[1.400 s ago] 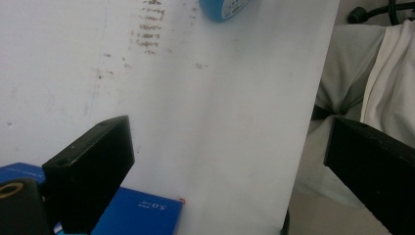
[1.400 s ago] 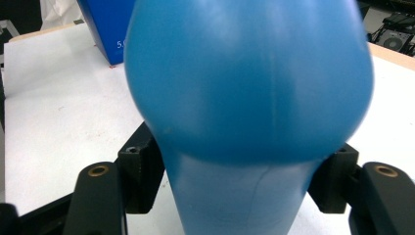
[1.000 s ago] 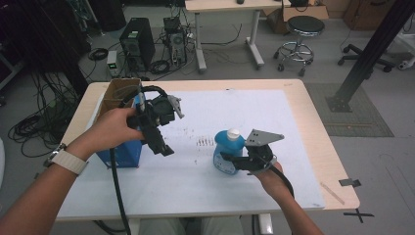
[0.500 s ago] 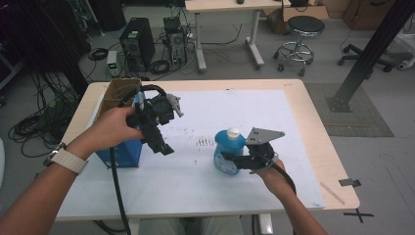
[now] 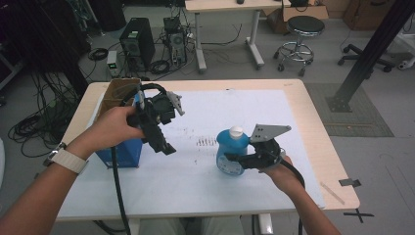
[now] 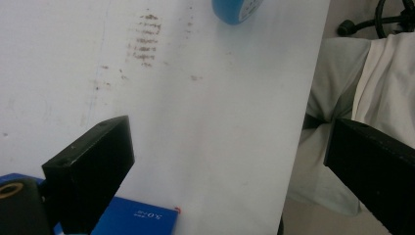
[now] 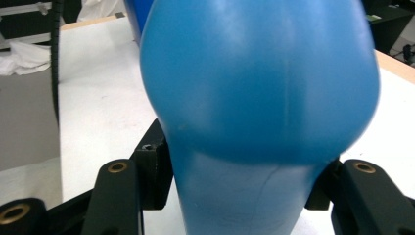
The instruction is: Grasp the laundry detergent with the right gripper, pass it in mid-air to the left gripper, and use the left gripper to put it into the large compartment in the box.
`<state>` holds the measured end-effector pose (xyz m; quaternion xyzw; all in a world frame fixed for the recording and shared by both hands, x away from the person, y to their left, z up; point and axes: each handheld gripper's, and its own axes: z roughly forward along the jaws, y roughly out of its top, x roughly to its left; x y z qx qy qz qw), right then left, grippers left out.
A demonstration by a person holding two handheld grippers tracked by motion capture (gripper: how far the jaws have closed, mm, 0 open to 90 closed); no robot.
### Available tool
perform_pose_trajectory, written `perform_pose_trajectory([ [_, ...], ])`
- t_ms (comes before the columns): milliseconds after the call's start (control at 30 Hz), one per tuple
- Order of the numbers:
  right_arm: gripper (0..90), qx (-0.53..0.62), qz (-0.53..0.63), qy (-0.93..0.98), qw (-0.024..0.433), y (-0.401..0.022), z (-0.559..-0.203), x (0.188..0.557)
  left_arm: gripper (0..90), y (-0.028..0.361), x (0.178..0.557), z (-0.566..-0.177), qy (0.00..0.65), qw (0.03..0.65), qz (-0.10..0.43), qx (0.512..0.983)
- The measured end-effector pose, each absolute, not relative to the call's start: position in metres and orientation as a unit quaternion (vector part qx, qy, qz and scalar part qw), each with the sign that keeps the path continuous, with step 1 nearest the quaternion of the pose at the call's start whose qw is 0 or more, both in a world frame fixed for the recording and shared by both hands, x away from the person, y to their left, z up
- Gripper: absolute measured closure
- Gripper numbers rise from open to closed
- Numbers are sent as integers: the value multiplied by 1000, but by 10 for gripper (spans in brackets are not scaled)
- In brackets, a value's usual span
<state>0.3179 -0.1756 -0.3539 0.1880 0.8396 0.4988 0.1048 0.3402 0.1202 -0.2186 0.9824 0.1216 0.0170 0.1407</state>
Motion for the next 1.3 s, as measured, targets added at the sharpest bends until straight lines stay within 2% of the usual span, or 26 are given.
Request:
perform_pose_trajectory([
  [667, 434, 105, 509, 854, 43, -170, -317, 318, 50, 106, 333, -196, 104, 149, 21, 983],
  [1300, 436, 23, 504, 863, 5, -140, -299, 325, 50, 90, 323, -180, 76, 136, 10, 988],
])
